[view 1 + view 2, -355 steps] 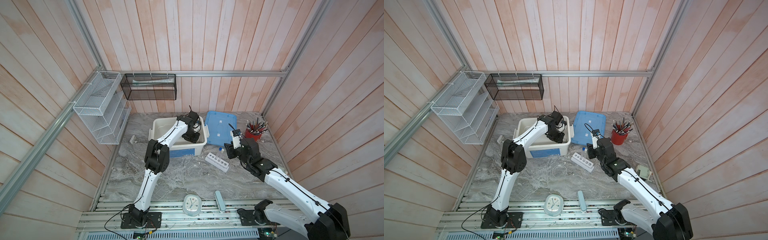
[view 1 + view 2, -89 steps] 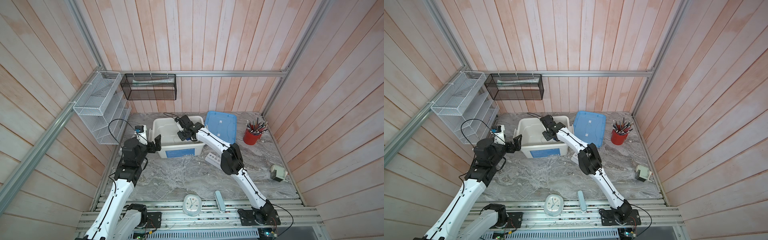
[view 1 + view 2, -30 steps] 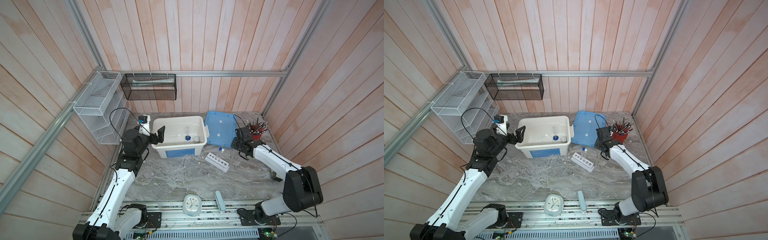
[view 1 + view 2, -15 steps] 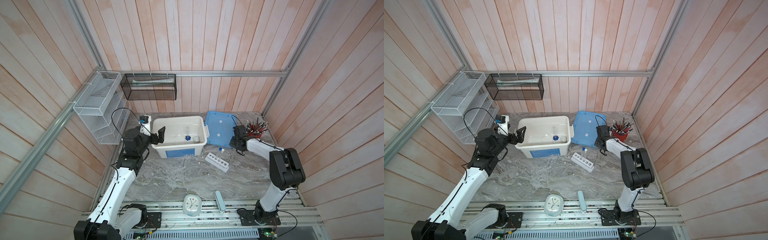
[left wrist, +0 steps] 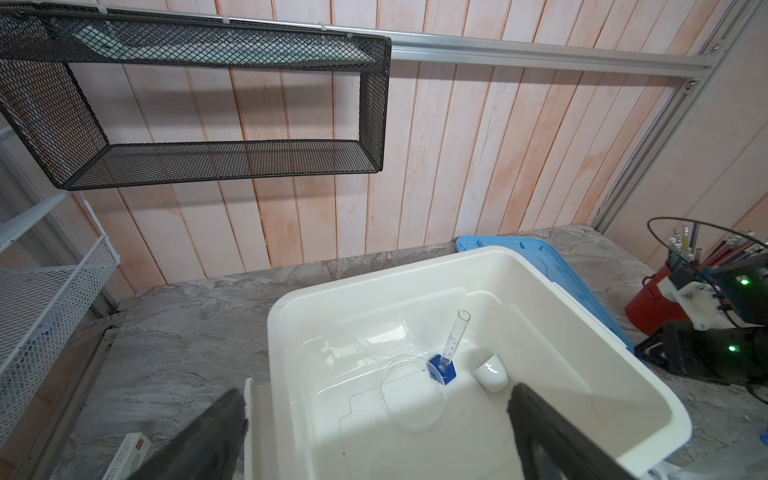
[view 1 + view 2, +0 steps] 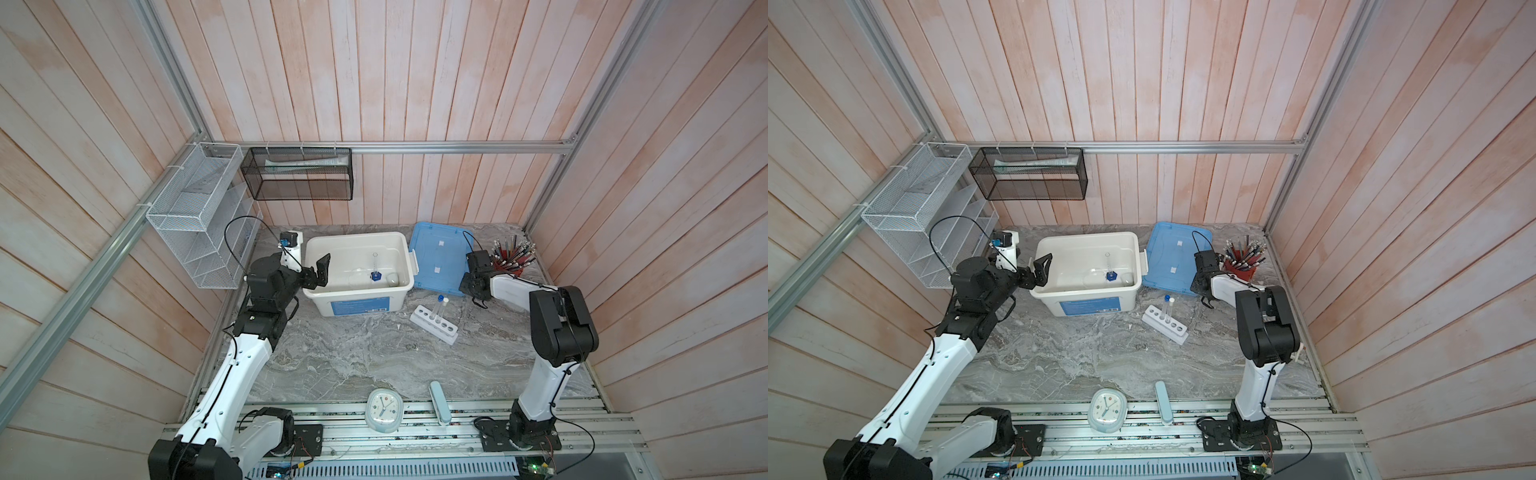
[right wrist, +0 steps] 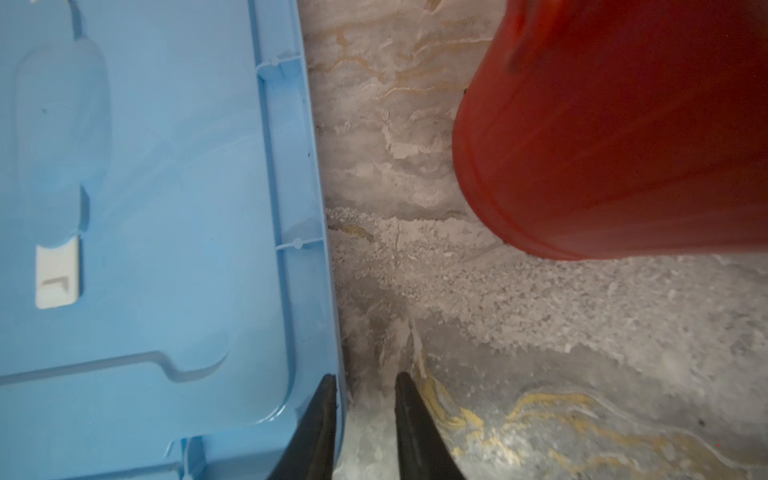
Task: Organize the chemistry lab equipment
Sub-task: 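Lower the right gripper onto the blue lid edge beside the red cup and grasp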
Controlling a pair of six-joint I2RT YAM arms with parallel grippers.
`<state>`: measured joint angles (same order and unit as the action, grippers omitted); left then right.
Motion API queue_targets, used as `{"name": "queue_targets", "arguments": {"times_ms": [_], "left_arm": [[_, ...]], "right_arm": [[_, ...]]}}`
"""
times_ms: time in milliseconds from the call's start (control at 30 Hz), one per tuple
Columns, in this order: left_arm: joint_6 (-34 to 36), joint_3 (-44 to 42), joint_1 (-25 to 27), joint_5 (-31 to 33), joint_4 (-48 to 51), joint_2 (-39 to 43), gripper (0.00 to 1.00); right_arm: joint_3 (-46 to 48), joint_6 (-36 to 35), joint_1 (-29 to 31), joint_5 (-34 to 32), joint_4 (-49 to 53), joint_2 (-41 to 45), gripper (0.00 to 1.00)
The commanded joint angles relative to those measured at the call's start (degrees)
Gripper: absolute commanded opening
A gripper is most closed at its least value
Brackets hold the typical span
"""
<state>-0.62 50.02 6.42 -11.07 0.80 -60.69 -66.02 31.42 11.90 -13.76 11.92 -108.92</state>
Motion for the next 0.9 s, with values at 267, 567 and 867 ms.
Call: {"name": "queue_targets", "arguments": {"times_ms": [267, 567, 867], "left_arm": [[-0.30, 0.42, -0.25, 3.05, 4.70, 3.40, 1.00], [-6.10, -1.76, -1.05, 6.80, 2.88, 5.25, 1.00], [-8.47, -2.85, -1.07, 3.67, 1.63, 5.12, 1.00]], "right_arm": [[-0.88, -0.22, -0.28, 1.08, -3.56, -2.60, 0.18], [-0.52, -0.56, -0.32, 1.89, -3.40, -0.35, 0.01], [-1.34, -1.84, -0.17, 2.02, 0.02, 7.29, 0.00]]}}
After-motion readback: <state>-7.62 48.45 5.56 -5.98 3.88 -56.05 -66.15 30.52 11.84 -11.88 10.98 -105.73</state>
